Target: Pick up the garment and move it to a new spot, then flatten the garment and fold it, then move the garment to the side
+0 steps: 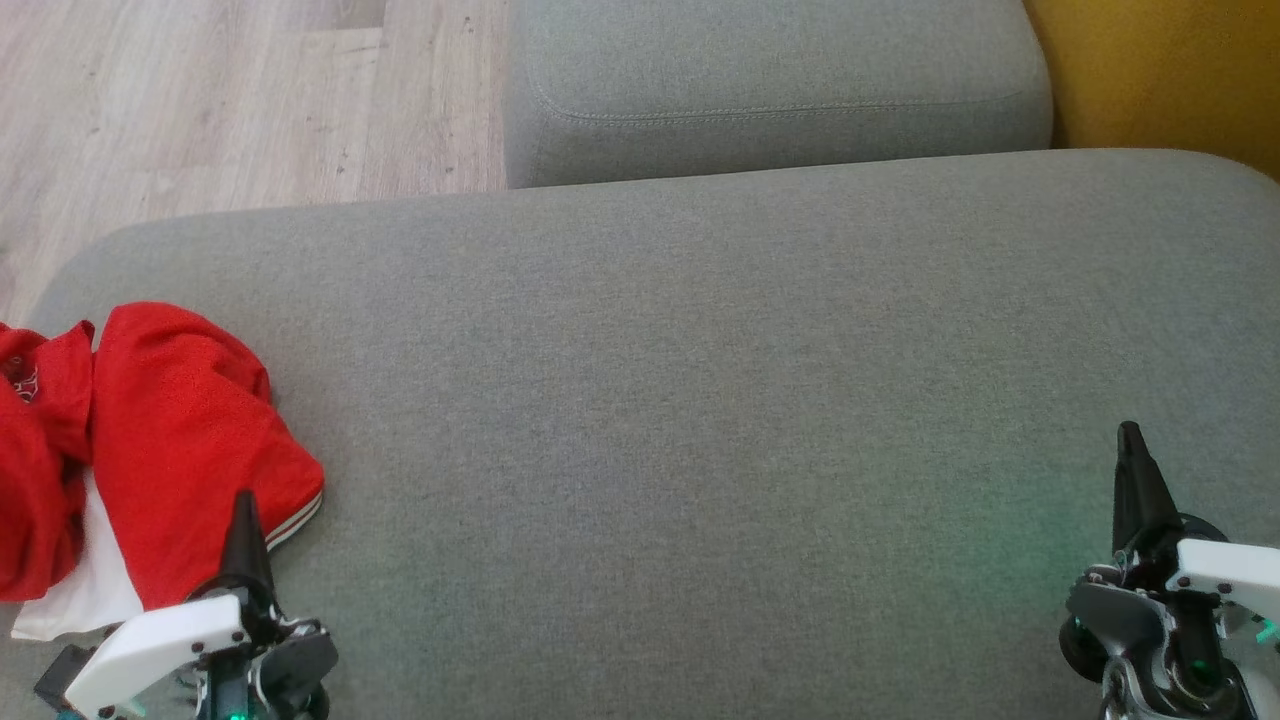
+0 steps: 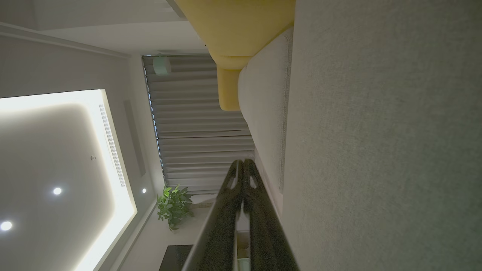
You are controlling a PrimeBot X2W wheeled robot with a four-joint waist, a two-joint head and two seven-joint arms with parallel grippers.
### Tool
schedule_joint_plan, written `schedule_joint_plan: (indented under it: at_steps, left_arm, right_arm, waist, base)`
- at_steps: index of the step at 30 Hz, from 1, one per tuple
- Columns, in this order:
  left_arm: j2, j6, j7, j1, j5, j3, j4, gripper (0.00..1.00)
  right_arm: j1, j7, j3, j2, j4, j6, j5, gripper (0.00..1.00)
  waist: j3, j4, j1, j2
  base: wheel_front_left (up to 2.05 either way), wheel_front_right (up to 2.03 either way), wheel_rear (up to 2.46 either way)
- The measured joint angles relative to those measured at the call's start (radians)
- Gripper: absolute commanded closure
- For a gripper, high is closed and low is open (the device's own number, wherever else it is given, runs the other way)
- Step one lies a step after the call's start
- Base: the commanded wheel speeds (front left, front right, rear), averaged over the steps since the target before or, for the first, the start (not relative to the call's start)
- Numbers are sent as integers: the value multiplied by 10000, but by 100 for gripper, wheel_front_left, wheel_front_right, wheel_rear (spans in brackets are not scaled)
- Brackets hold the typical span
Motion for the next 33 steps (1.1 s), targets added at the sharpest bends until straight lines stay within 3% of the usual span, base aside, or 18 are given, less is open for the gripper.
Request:
schedule_joint_plan:
  at_steps: [15,16,24,33]
  left_arm:
    - [0,-2,0,0,0,0,0,100]
    - [0,-2,0,0,0,0,0,0]
    - [-182,8,-10,881,0,-105,1162,0]
    - [-186,8,-244,912,332,-251,1053,0]
  right_arm:
    - [0,0,0,0,0,0,0,100]
    - [0,0,0,0,0,0,0,0]
    - [925,-4,44,171,1145,-50,2,0]
    - [970,-221,332,178,1087,-50,-238,0]
  waist:
    - [0,0,0,0]
    - [0,0,0,0]
    - [6,-1,0,0]
    - [11,-7,0,0]
  base:
    - [0,0,0]
    - [0,0,0]
    - [0,0,0]
    - [0,0,0]
